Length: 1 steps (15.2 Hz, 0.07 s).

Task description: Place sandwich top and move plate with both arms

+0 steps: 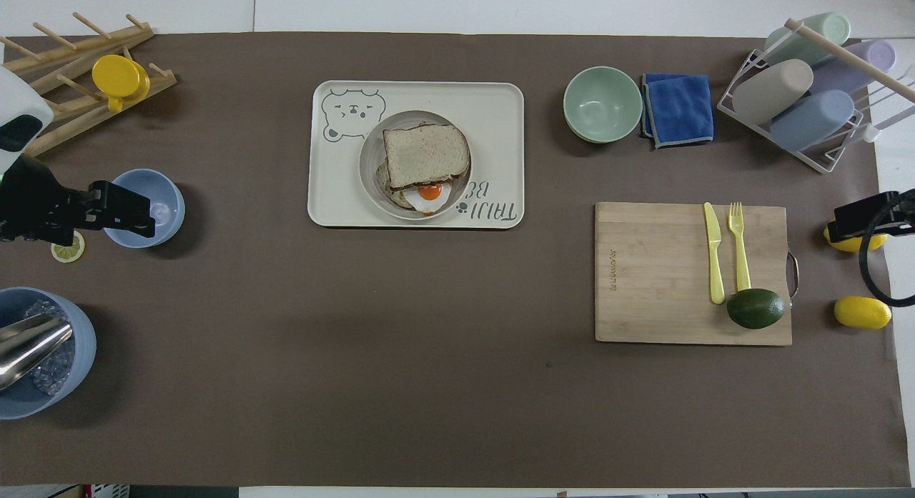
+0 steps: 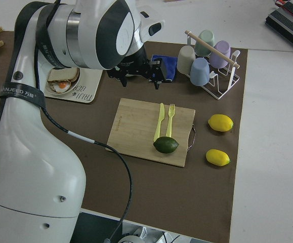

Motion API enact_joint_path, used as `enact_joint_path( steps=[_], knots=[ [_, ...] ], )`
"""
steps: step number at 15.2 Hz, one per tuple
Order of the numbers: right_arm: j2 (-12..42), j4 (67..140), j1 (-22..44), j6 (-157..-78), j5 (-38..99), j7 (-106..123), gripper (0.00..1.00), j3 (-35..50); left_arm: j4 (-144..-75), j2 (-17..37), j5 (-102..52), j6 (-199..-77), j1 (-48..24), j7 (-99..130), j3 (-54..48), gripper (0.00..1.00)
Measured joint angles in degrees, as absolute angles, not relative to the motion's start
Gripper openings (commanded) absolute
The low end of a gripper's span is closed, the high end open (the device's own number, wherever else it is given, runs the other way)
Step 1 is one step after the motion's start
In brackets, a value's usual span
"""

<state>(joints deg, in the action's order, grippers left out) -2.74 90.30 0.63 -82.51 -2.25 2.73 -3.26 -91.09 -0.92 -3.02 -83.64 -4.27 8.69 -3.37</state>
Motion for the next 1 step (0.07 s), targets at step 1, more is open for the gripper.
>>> enact_joint_path(
  steps=[1],
  knots=[
    [-2.7, 90.3, 0.6, -82.5, -2.3, 2.7, 1.0, -3.3, -91.1, -0.9, -3.0, -83.6, -4.3, 8.7, -3.3, 1.0]
  ],
)
